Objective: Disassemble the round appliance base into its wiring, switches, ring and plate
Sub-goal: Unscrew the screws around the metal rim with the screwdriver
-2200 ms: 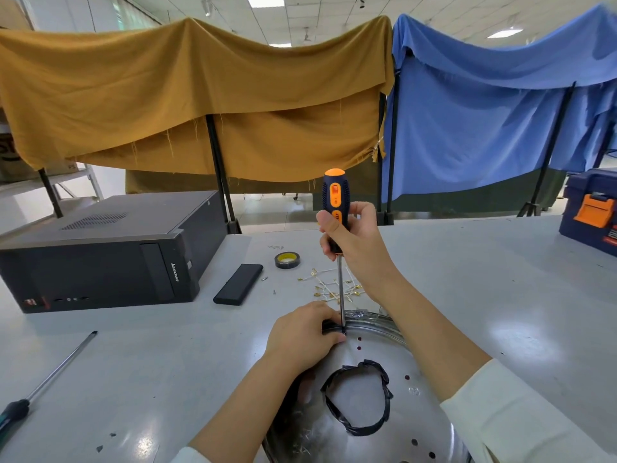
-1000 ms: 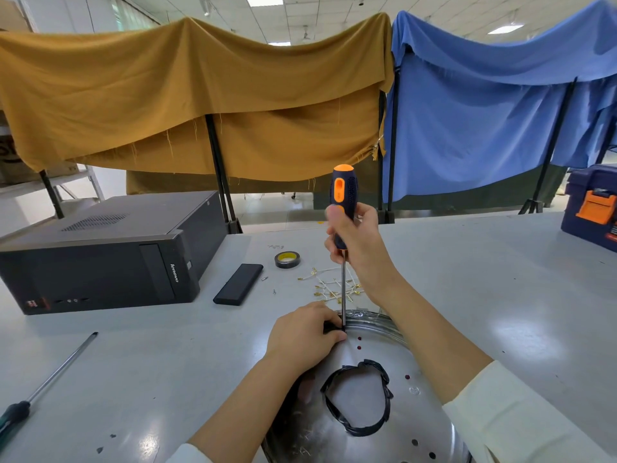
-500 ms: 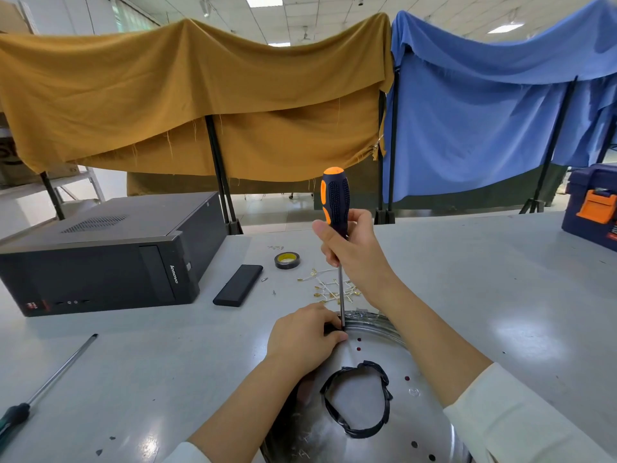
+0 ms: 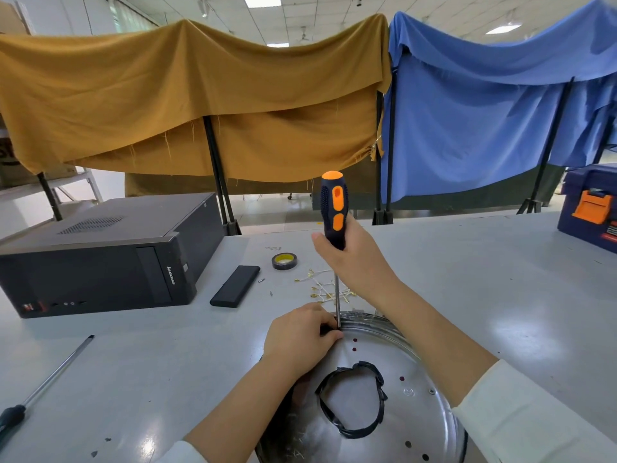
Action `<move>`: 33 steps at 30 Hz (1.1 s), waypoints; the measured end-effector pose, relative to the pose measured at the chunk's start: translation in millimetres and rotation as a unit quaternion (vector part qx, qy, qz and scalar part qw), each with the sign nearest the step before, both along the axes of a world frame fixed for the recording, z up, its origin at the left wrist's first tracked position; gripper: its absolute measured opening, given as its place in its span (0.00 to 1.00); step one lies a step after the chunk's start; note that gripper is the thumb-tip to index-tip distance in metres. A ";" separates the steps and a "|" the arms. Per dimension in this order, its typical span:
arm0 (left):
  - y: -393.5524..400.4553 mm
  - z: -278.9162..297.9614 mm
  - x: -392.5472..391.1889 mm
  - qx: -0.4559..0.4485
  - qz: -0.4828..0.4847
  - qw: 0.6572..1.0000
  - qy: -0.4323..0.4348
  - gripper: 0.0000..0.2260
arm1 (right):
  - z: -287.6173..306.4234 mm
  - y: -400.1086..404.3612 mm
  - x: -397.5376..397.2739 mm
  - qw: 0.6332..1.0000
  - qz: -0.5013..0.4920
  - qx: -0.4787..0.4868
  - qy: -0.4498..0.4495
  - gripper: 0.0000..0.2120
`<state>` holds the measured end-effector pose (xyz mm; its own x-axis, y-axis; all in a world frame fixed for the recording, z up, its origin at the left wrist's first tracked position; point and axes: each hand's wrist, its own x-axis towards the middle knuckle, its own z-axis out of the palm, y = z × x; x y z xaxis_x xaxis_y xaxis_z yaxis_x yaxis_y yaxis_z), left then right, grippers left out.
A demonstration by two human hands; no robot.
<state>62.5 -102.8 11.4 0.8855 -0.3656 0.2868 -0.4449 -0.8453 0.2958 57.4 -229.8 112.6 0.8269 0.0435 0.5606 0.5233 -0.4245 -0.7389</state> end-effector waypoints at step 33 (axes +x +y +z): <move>-2.1 -0.4 3.1 -0.008 -0.009 1.000 -0.014 0.09 | 43.7 -24.2 -19.3 0.980 -0.055 -0.057 0.182 0.12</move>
